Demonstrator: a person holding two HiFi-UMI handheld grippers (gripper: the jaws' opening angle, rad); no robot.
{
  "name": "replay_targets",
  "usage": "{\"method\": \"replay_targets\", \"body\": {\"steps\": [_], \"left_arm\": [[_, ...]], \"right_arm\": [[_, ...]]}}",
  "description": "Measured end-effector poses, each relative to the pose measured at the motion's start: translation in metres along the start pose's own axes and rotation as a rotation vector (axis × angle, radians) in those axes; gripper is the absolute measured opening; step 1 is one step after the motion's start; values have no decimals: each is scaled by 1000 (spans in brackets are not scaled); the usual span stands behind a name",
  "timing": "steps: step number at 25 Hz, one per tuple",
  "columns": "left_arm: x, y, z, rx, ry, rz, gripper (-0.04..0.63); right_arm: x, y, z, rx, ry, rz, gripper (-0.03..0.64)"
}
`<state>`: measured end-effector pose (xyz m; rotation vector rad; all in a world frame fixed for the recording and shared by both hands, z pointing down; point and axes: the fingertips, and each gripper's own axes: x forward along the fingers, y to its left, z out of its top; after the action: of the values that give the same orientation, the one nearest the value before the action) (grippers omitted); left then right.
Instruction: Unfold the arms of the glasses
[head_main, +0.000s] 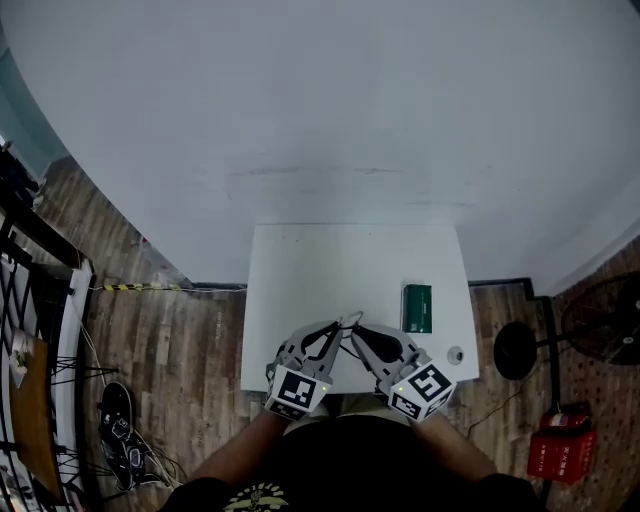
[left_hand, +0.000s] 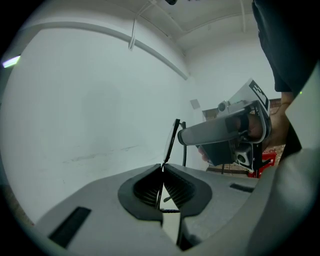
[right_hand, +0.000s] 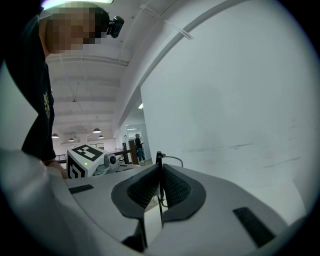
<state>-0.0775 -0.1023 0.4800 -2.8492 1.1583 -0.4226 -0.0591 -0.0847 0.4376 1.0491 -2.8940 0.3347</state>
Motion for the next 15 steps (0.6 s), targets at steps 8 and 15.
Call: {"method": "replay_targets", "body": {"steps": [8,15], "left_arm": [[-10,7,1,19,-8,17,21],[-17,14,-9,46,-25,34,21]], "right_arm": [[3,9,2,-22,5,4,18],[8,19,-1,-51,29,13,18]]}}
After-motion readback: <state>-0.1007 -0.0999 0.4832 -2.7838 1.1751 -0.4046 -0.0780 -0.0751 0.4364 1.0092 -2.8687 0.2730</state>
